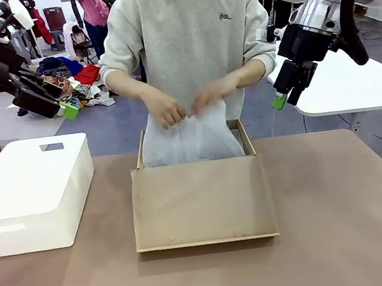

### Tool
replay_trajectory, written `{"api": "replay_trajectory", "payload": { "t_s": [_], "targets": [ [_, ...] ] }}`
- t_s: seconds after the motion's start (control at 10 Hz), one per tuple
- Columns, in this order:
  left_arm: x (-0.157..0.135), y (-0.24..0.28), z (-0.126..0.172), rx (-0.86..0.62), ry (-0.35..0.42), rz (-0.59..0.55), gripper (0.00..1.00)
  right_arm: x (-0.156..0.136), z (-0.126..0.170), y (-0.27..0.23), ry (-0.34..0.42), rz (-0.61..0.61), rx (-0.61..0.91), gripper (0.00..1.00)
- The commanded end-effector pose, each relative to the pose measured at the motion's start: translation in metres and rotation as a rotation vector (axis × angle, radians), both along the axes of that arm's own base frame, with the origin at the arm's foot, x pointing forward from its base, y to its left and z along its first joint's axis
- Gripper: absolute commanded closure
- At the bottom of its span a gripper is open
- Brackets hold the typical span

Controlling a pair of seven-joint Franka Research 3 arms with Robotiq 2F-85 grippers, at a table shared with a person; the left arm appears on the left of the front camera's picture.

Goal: Pack the shoes into the box.
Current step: Close the Shoes Box.

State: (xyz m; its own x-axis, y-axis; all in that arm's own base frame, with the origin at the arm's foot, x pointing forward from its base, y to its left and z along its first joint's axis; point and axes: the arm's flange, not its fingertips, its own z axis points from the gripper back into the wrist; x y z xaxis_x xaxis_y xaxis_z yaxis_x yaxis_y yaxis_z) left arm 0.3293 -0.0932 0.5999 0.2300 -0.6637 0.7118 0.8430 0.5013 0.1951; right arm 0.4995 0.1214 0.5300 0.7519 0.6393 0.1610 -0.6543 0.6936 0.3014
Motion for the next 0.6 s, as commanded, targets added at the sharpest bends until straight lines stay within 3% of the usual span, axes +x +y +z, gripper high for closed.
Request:
{"api": "replay_trajectory", "payload": {
  "t_s": [0.0, 0.2, 0.4, 0.5],
  "targets": [
    [0.001, 0.001, 0.000, -0.009, -0.001, -0.015, 0.00, -0.003, 0.004, -0.008, -0.009, 0.200, 0.058, 0.00],
    [0.001, 0.001, 0.000, -0.009, -0.001, -0.015, 0.00, -0.004, 0.008, -0.034, -0.058, 0.436, 0.114, 0.00],
    [0.001, 0.001, 0.000, -0.009, -0.001, -0.015, 0.00, -0.003, 0.010, -0.052, -0.076, 0.572, 0.148, 0.00],
    [0.001, 0.001, 0.000, -0.009, -0.001, -0.015, 0.00, -0.004, 0.011, -0.058, -0.081, 0.623, 0.178, 0.20]
  ]
}}
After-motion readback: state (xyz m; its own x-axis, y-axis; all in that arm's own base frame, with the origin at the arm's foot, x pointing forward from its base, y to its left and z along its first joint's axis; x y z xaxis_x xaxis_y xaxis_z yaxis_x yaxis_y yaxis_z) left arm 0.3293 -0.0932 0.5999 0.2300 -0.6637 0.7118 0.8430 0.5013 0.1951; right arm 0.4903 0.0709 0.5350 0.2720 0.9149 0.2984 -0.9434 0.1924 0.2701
